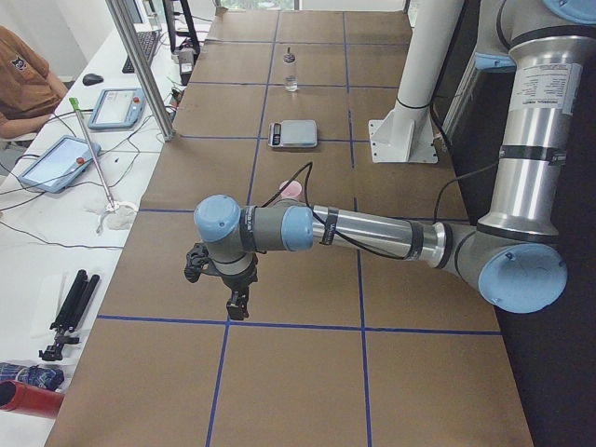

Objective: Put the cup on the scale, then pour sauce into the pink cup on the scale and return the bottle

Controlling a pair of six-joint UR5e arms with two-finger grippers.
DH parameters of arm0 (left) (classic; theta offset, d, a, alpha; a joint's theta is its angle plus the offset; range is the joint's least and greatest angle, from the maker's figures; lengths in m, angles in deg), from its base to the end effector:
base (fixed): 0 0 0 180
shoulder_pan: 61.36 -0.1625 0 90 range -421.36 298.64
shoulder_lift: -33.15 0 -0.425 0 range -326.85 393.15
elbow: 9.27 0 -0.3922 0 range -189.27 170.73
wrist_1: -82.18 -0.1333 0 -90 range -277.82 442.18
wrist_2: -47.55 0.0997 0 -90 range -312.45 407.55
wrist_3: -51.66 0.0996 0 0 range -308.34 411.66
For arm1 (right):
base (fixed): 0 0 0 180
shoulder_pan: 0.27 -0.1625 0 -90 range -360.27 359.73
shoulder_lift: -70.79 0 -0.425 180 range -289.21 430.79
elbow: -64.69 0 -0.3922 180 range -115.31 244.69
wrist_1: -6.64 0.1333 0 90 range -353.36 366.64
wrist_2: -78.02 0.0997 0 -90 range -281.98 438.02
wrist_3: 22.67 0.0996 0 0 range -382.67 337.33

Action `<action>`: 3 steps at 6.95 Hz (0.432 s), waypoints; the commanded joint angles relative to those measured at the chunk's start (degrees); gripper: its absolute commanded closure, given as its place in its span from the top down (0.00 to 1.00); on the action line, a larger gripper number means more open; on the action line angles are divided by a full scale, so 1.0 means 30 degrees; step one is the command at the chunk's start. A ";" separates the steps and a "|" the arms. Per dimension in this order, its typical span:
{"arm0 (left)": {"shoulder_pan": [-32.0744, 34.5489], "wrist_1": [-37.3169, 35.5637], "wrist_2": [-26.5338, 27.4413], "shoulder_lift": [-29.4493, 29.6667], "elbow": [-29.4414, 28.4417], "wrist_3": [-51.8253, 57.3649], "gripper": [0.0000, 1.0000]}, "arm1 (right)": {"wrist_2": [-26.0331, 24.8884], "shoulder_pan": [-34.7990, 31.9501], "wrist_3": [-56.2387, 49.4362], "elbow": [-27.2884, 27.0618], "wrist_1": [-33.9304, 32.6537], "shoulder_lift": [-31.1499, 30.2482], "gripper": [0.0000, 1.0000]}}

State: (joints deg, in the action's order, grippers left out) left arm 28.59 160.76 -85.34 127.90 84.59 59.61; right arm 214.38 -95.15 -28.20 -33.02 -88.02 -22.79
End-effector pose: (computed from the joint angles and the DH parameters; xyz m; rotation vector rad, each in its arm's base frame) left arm -0.0651 -0.5190 0.6051 0.0049 0.7503 0.1147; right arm 0.1004 -0.4568 0.6281 0.0647 -0.8066 -0.0070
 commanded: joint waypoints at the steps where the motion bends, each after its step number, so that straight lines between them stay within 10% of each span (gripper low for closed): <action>1: -0.0013 -0.0001 -0.0029 -0.0002 0.0002 0.0014 1.00 | -0.0074 -0.0013 -0.0005 0.0077 0.0028 0.0020 1.00; 3: -0.0013 0.0000 0.0029 0.0260 0.0611 -0.0159 1.00 | -0.0016 -0.0042 -0.0005 -0.0039 0.0028 0.0021 1.00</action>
State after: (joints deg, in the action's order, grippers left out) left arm 28.55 160.80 -85.38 128.13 85.09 59.53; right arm 214.22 -95.22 -28.21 -33.01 -87.95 -22.74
